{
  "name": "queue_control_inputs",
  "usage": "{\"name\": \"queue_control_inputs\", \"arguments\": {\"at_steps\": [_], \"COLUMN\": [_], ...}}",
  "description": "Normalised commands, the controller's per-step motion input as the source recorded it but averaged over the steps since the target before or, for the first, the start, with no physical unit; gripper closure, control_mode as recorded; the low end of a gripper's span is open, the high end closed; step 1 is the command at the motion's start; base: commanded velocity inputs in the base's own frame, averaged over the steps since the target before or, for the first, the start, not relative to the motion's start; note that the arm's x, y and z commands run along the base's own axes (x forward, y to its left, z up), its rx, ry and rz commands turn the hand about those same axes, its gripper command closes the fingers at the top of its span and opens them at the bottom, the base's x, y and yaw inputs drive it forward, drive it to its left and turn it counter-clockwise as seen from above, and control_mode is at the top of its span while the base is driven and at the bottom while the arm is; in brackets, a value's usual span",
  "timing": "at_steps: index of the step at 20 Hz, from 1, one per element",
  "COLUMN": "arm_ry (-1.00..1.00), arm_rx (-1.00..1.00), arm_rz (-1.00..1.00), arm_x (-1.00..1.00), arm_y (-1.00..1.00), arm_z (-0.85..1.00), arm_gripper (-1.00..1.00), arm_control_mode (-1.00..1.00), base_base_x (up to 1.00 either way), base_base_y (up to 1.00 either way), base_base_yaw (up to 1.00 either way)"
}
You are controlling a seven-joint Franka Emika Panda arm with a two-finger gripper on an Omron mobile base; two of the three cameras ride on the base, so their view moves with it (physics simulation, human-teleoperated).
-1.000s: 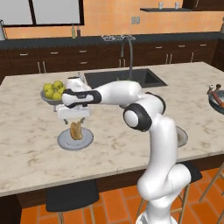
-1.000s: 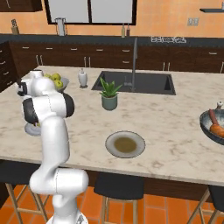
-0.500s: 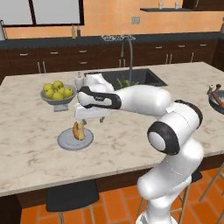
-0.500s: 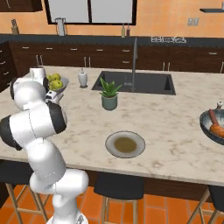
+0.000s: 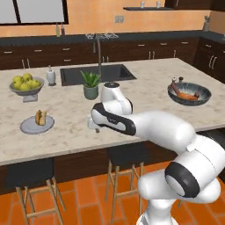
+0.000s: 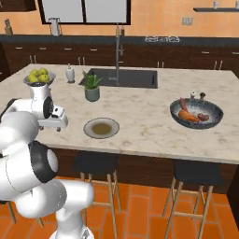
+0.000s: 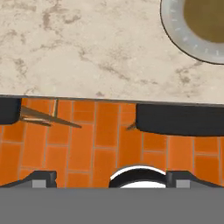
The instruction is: Place one bun and one sausage from the bowl on each plate.
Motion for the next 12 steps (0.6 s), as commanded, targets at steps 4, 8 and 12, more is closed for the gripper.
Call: {"name": "queue_control_inputs", "arguments": {"at_steps": [4,8,12], "arm_ry": [0.00,0.00,0.00], "arm_rx": [0.00,0.00,0.00], "arm_rz": [0.00,0.00,0.00], "arm_x": [0.00,0.00,0.00], "arm_y": [0.00,0.00,0.00], "arm_z": [0.00,0.00,0.00], "arm_gripper": [-1.00,-1.00,-1.00], "arm_control_mode": [1.00,1.00,1.00], "base_base_x": [0.03,0.38,0.85], "base_base_y": [-1.00,-1.00,-1.00], "base_base_yaw": [-0.15,-0.12,-0.05]}}
